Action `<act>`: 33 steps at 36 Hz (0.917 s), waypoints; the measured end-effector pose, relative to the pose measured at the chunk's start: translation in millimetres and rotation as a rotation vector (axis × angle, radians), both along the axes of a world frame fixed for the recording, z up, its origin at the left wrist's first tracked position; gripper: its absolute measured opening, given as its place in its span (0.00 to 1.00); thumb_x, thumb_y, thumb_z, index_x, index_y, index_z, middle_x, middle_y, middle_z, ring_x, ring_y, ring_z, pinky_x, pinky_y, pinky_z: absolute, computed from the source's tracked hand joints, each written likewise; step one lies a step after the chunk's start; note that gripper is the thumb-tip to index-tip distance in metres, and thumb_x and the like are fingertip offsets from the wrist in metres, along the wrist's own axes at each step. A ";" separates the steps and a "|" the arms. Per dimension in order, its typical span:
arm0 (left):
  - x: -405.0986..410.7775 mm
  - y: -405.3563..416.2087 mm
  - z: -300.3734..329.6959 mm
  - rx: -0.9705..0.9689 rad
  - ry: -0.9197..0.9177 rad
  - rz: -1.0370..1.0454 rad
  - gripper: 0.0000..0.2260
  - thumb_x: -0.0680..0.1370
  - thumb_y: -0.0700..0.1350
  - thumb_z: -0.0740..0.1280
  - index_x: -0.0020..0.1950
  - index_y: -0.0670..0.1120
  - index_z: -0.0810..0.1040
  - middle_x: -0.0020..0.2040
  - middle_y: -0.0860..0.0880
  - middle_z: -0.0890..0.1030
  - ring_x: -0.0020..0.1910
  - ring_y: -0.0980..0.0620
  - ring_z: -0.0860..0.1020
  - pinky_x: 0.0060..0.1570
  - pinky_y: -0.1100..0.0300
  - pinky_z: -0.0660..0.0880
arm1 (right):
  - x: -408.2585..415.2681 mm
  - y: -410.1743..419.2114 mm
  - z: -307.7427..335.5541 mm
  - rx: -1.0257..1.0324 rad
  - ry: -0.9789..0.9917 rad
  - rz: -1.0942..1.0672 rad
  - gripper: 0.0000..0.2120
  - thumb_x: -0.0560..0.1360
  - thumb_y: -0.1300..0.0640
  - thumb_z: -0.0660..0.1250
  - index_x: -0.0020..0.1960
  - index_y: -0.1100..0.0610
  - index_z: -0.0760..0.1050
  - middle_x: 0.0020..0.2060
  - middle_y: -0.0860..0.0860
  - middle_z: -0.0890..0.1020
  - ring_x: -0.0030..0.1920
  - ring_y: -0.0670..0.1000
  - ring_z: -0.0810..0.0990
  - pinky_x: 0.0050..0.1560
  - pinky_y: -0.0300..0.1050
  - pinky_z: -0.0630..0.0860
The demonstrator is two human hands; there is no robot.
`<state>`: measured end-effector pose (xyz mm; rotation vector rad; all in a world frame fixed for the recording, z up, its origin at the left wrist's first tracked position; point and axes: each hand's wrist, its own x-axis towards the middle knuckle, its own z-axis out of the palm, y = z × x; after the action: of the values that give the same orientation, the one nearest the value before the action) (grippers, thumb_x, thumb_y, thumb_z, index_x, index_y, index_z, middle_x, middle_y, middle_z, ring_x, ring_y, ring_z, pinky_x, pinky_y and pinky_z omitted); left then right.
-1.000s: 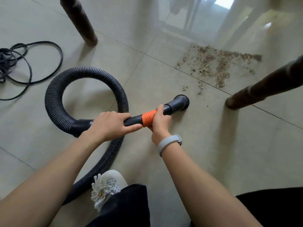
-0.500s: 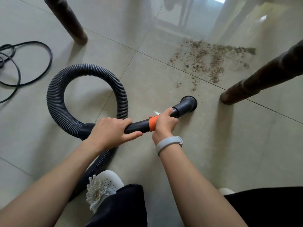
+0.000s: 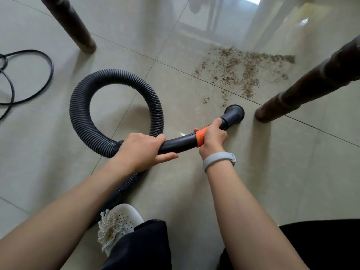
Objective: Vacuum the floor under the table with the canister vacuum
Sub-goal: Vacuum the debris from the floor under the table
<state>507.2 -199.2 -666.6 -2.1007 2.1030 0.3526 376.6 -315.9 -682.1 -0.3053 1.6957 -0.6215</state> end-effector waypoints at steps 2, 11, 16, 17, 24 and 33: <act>-0.5 2.3 2.1 0.039 -0.011 0.032 0.24 0.74 0.70 0.50 0.44 0.49 0.62 0.31 0.52 0.67 0.36 0.47 0.75 0.31 0.55 0.59 | 5.0 -1.2 1.2 -0.013 -0.023 0.056 0.16 0.81 0.49 0.54 0.60 0.61 0.63 0.37 0.55 0.78 0.24 0.51 0.78 0.37 0.47 0.78; 14.4 35.0 -11.5 0.030 0.022 0.098 0.34 0.64 0.75 0.36 0.46 0.50 0.64 0.37 0.49 0.79 0.40 0.46 0.79 0.32 0.55 0.62 | 27.4 15.5 -9.3 -0.031 -0.067 0.188 0.14 0.81 0.48 0.55 0.56 0.60 0.63 0.37 0.52 0.74 0.28 0.53 0.79 0.41 0.48 0.79; 28.7 48.1 -12.9 0.046 0.031 0.198 0.38 0.63 0.76 0.35 0.49 0.50 0.69 0.31 0.52 0.72 0.38 0.45 0.79 0.32 0.55 0.63 | 48.1 21.9 -11.6 -0.039 -0.073 0.261 0.15 0.81 0.47 0.55 0.56 0.60 0.62 0.34 0.53 0.75 0.28 0.53 0.79 0.33 0.41 0.75; 30.8 49.9 -13.1 0.051 0.036 0.227 0.39 0.64 0.77 0.36 0.49 0.50 0.69 0.31 0.53 0.72 0.38 0.45 0.79 0.33 0.56 0.63 | 52.5 22.0 -12.1 -0.042 -0.077 0.281 0.16 0.81 0.47 0.55 0.57 0.61 0.63 0.34 0.52 0.74 0.28 0.53 0.79 0.32 0.41 0.74; 34.8 54.1 -14.2 0.105 0.057 0.343 0.28 0.71 0.71 0.47 0.51 0.50 0.69 0.39 0.47 0.80 0.43 0.43 0.79 0.36 0.55 0.64 | 71.4 16.5 -16.2 -0.051 -0.093 0.369 0.15 0.81 0.48 0.55 0.57 0.60 0.62 0.34 0.53 0.73 0.30 0.55 0.79 0.32 0.43 0.76; 27.8 35.9 -12.2 0.092 0.071 0.264 0.37 0.62 0.76 0.36 0.47 0.52 0.68 0.32 0.51 0.73 0.39 0.44 0.78 0.34 0.55 0.66 | 60.4 10.3 -21.3 -0.060 0.104 0.263 0.18 0.77 0.42 0.55 0.47 0.58 0.65 0.46 0.59 0.81 0.44 0.62 0.82 0.52 0.54 0.79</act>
<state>534.9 -163.3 -678.8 -2.3454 1.8062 0.5518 437.0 -305.7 -703.4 -0.6021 1.7013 -0.4678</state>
